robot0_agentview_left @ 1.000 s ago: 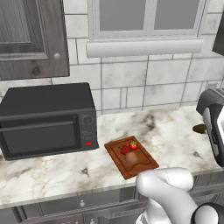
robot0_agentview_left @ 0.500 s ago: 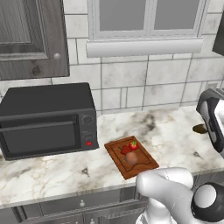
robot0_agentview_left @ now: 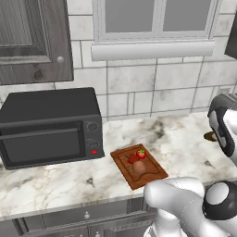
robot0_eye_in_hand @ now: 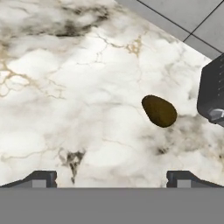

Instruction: Place the avocado, onion, tomato, and bell pepper on the cutting board.

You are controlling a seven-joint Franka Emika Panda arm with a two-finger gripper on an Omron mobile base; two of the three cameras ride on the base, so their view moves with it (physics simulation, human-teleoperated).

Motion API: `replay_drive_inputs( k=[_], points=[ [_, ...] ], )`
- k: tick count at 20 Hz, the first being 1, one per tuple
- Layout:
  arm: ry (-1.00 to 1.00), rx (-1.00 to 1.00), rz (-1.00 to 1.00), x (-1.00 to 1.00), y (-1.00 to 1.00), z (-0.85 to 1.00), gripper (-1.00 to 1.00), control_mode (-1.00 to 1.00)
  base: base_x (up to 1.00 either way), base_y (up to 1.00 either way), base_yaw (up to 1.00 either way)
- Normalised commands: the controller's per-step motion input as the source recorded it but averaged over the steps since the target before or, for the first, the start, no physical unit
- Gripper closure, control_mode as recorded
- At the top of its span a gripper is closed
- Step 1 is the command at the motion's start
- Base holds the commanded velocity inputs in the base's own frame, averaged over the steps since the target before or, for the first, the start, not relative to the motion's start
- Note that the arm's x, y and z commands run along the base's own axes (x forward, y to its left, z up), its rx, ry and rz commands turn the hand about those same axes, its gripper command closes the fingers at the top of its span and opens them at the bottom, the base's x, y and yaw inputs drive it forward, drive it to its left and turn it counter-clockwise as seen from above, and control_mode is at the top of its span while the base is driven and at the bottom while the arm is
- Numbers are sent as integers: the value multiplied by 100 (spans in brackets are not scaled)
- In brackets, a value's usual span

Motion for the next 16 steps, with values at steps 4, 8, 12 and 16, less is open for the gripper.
replay_drive_inputs(
  k=[4,8,12,16],
  points=[
    [0,0,0,33,-13,-3,-100,-100,0,0,0],
    [0,0,0,29,-13,0,-100,-100,0,0,0],
    [0,0,0,24,-13,0,-100,-100,0,0,0],
    [1,0,0,21,-5,-3,-100,-100,0,0,0]
  ],
)
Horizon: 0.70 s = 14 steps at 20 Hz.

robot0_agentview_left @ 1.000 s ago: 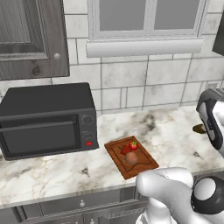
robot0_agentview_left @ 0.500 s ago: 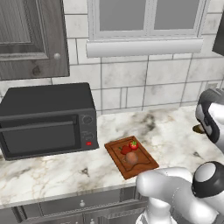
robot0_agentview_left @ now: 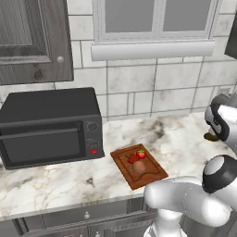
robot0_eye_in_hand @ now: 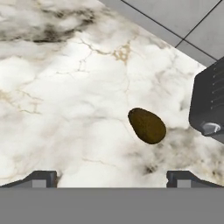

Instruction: Place the avocado, onion, tomato, and bell pepper on the cutting board.

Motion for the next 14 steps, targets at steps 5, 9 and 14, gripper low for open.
replay_drive_inputs(
  k=[5,9,14],
  points=[
    [5,0,0,24,0,-10,-100,-100,0,0,0],
    [5,-1,0,17,-6,-13,-100,-100,0,0,0],
    [4,0,0,9,-24,-17,-100,-100,0,0,0]
  ],
)
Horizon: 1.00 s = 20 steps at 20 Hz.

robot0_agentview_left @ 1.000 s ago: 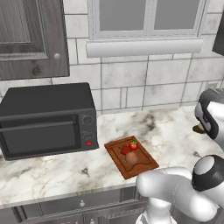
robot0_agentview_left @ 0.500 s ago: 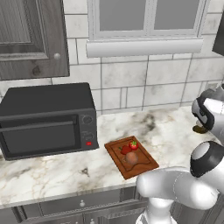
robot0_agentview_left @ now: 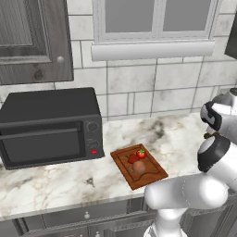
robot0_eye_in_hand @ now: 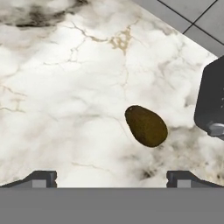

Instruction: Place the avocado, onion, tomato, and bell pepper on the cutting board.

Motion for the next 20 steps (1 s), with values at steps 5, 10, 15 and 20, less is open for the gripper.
replay_drive_inputs(
  k=[5,10,15,20],
  points=[
    [2,0,0,8,-27,-21,-100,-100,0,0,0],
    [0,0,0,18,-9,-9,-100,-100,0,0,0],
    [1,0,0,21,-6,-9,-100,-100,0,0,0],
    [2,0,0,12,-11,-17,-100,-100,0,0,0]
  ],
)
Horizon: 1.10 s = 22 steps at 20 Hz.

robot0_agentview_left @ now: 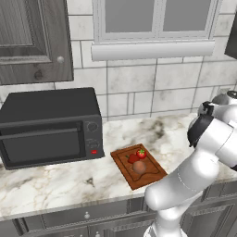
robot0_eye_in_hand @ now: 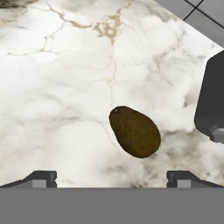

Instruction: Place the avocado, onion, tomato, and bell pepper on the cutting board.

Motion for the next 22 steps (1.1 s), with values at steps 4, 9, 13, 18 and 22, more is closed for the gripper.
replay_drive_inputs(
  k=[4,9,13,18,22],
  points=[
    [3,0,0,9,-2,-22,-100,-100,0,0,0],
    [3,0,0,13,0,-21,-100,-100,0,0,0],
    [3,0,0,12,-4,-20,-100,-100,0,0,0],
    [3,0,0,7,-20,-26,-100,-100,0,0,0],
    [3,0,0,13,-17,-26,-100,-100,0,0,0]
  ],
)
